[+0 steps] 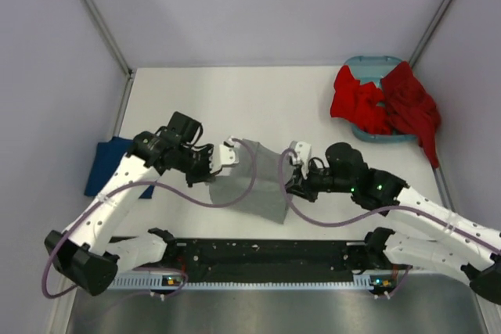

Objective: Fold and stack the t-shirts
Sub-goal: Fold the long partially folded tshirt into a neat square

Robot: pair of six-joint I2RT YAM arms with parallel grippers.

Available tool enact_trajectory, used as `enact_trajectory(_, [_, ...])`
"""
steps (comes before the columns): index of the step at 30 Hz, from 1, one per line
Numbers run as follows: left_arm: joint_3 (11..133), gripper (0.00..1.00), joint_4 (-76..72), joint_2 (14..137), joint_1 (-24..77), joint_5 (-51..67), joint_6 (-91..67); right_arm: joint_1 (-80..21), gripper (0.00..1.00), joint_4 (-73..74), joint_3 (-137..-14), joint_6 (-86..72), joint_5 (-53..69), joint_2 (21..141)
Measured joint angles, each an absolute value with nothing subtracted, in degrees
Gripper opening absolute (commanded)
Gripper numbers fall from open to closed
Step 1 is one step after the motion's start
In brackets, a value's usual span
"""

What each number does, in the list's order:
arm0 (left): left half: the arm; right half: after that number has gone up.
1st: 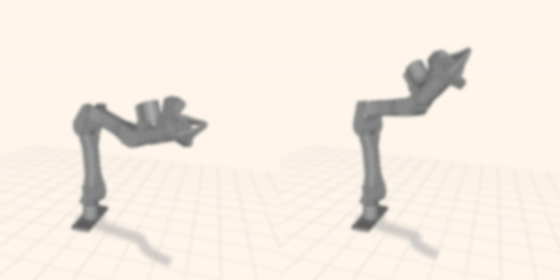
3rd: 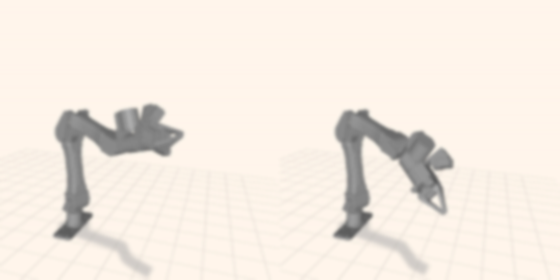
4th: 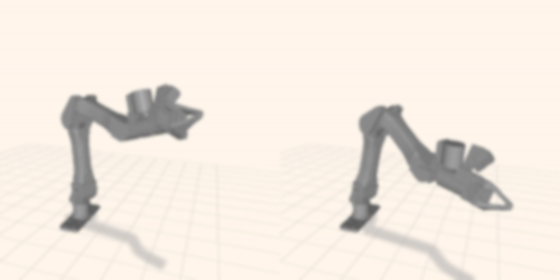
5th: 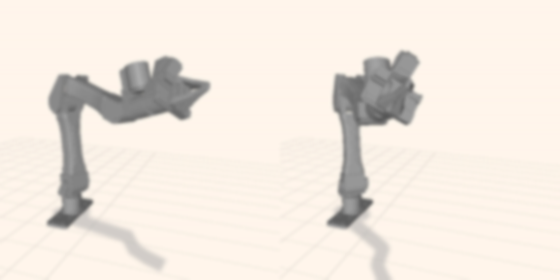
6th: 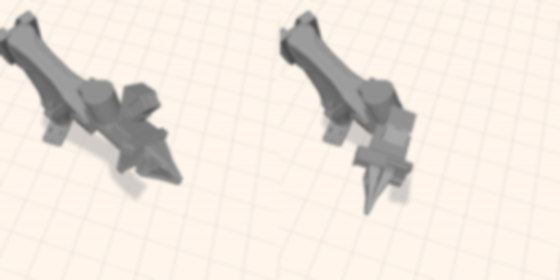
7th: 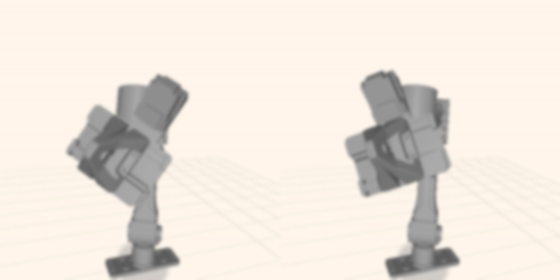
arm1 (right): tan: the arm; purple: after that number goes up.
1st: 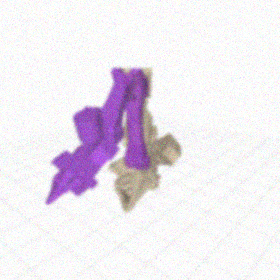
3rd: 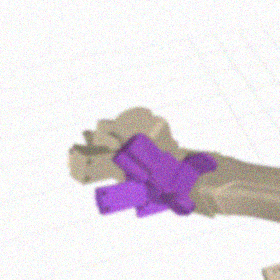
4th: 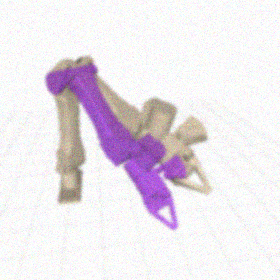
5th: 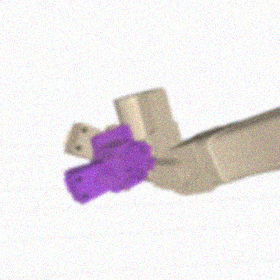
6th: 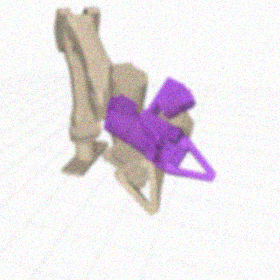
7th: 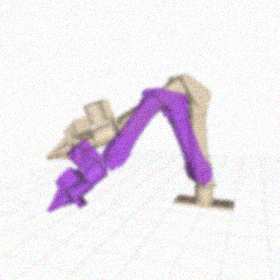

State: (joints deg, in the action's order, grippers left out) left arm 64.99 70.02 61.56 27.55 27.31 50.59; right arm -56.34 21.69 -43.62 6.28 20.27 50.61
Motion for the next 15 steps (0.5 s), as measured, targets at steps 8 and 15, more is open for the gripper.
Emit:
enact_trajectory(8, [77.34, 0.00, 57.06, 83.48, 28.01, 22.37, 43.64, -35.53, 0.00, 20.08, -43.31, 0.45, 20.80, 55.13])
enact_trajectory(15, [94.94, 0.00, 55.81, 105.01, 28.58, 18.98, 38.81, -26.04, 0.00, 11.97, -39.88, -4.29, 19.70, 62.89])
